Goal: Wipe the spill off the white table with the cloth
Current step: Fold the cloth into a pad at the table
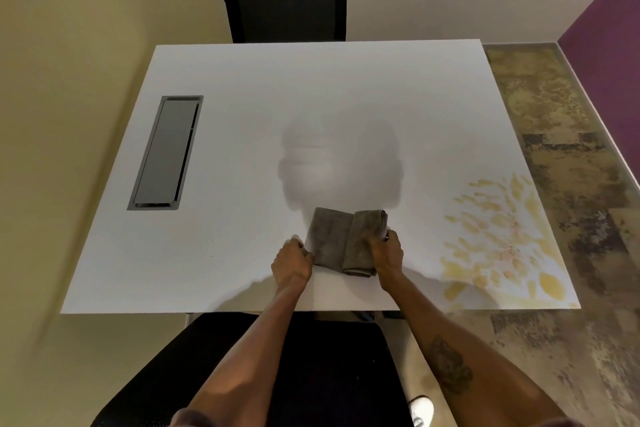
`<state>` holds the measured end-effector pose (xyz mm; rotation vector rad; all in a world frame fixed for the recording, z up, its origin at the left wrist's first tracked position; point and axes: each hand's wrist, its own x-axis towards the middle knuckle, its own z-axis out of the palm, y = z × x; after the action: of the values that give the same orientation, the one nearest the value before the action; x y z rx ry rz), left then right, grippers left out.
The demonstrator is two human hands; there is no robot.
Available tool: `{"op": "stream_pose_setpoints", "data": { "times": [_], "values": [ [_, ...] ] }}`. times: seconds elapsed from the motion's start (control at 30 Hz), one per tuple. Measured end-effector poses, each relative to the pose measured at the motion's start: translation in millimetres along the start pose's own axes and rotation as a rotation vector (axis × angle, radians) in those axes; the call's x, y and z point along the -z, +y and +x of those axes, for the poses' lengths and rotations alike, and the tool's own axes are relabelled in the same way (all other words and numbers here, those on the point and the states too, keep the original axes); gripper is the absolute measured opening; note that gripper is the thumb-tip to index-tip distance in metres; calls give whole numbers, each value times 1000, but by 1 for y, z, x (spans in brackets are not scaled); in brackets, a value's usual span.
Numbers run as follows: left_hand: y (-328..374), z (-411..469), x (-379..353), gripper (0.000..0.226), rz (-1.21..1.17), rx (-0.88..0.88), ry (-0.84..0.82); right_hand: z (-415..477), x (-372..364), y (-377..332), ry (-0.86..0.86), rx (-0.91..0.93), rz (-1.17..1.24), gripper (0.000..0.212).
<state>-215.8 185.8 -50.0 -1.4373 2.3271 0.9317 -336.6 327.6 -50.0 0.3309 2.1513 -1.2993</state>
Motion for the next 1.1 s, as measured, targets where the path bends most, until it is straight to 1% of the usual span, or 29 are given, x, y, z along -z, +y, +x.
{"op": "stream_pose_setpoints", "data": {
  "times": [0.07, 0.13, 0.2, 0.23, 0.33, 0.4, 0.47, 0.53, 0.6, 0.67, 0.73, 0.8, 0.87, 0.93, 0.97, 1.03, 1.1],
  "values": [
    [2, -3, 0, 26, 11, 2, 24, 1, 5, 3, -56, -33, 101, 41],
    [4, -5, -3, 39, 38, -4, 44, 2, 8, 4, -102, -71, 189, 41],
    [5, -7, -5, 49, 31, -39, 76, 1, 11, 3, -144, -103, 286, 39],
    [6, -7, -7, 49, -5, -75, 94, 1, 12, 2, -167, -105, 322, 37],
    [14, -6, -12, 36, -159, -211, 99, -4, 13, -3, -252, -64, 388, 28],
    [21, -9, -13, 28, -270, -237, 85, -7, 14, -8, -287, -28, 388, 20],
    [28, -14, -13, 27, -423, -218, 46, -10, 16, -14, -338, 5, 382, 20],
    [36, -17, -12, 31, -590, -177, -30, -11, 19, -19, -396, 34, 389, 23],
    [45, -19, -10, 38, -829, -53, -134, -13, 23, -24, -439, 63, 385, 23],
    [54, -21, -9, 48, -1113, 79, -277, -15, 25, -30, -483, 111, 337, 22],
    [59, -22, -7, 66, -1251, 152, -361, -17, 22, -35, -525, 194, 211, 24],
    [60, -21, -9, 81, -1372, 205, -404, -20, 18, -39, -555, 283, 66, 28],
    [60, -22, -10, 87, -1479, 210, -411, -23, 14, -44, -571, 371, -49, 28],
    [60, -24, -11, 84, -1567, 201, -394, -25, 12, -49, -586, 453, -140, 25],
    [58, -25, -12, 79, -1599, 197, -379, -26, 11, -51, -598, 492, -181, 27],
    [55, -25, -13, 63, -1599, 185, -333, -27, 11, -56, -624, 559, -251, 37],
    [51, -25, -15, 51, -1578, 170, -301, -30, 12, -58, -651, 598, -268, 46]
  ]
}}
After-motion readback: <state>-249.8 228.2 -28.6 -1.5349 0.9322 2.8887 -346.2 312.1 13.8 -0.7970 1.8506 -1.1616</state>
